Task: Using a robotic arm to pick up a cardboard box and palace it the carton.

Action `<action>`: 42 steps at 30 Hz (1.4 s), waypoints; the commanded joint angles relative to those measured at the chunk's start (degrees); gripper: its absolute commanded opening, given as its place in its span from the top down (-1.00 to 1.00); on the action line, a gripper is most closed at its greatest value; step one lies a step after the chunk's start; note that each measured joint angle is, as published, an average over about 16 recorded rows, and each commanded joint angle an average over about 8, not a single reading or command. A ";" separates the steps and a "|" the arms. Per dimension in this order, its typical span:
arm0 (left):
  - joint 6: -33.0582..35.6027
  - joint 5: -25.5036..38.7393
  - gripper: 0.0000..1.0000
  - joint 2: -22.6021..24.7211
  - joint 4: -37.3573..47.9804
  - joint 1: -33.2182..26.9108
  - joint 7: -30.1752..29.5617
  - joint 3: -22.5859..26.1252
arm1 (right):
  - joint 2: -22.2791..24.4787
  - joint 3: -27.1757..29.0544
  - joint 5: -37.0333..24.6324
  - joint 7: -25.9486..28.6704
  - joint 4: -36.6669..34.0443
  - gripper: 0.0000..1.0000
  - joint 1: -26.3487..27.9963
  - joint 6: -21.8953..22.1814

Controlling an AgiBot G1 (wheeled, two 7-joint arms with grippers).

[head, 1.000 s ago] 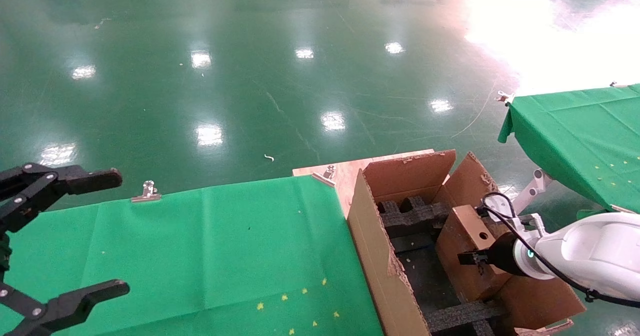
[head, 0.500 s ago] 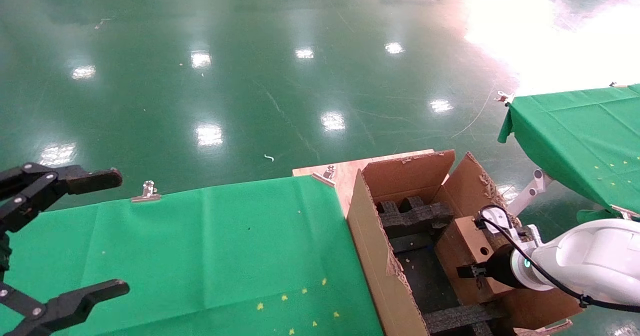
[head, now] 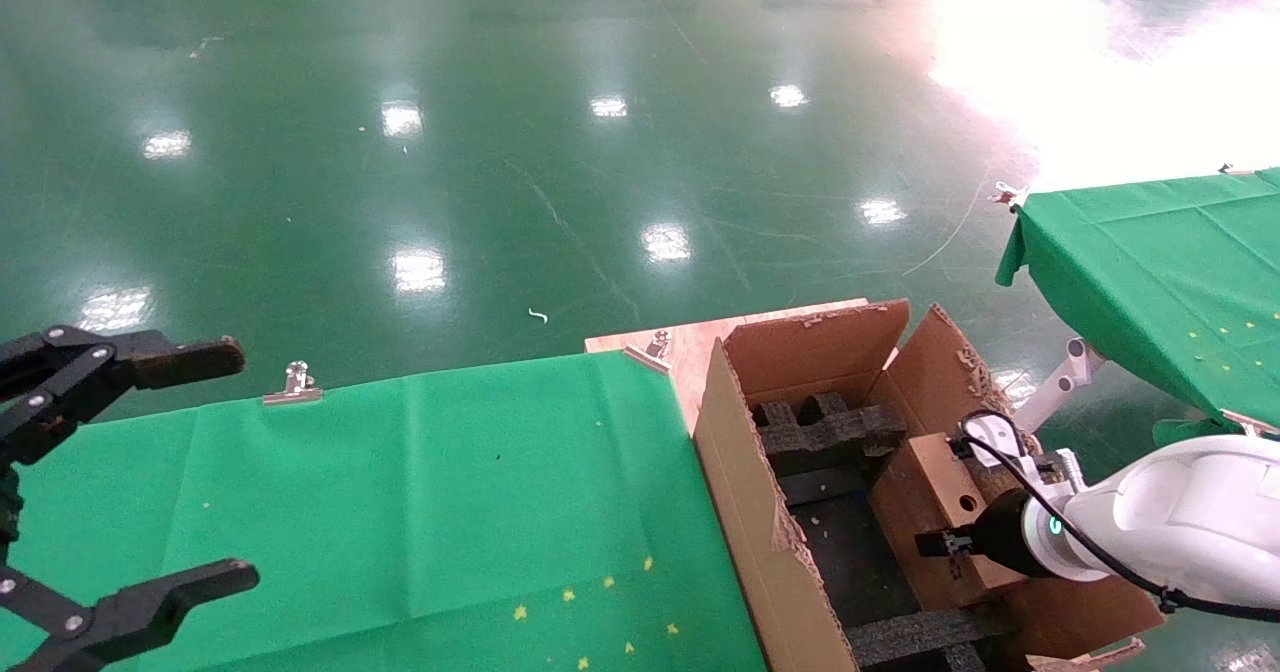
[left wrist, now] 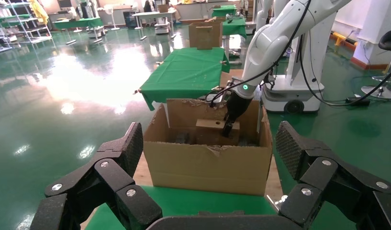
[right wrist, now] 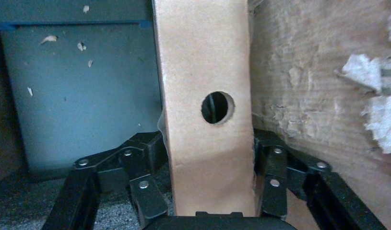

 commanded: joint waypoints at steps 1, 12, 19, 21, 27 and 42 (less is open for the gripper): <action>0.00 0.00 -1.00 0.00 0.00 0.00 0.00 0.00 | 0.06 0.09 0.11 -0.12 0.01 -1.00 0.25 -0.07; 0.00 -0.01 -1.00 0.00 0.01 -0.01 0.01 0.01 | 0.71 0.89 -0.23 -1.02 0.81 -1.00 2.51 -0.52; 0.00 -0.01 -1.00 -0.01 0.01 -0.01 0.01 0.02 | 1.12 2.97 -0.09 -2.92 1.21 -1.00 6.89 0.18; 0.00 -0.01 -1.00 -0.01 0.01 -0.01 0.01 0.02 | 1.15 3.92 0.76 -4.17 1.34 -1.00 8.81 0.84; -0.01 -0.02 -1.00 -0.01 0.01 -0.01 0.02 0.03 | 0.78 6.94 9.29 -10.91 1.73 -1.00 14.47 4.38; -0.03 -0.05 -1.00 -0.03 0.02 0.00 0.03 0.03 | 0.20 13.16 38.36 -26.40 1.94 -1.00 21.07 3.85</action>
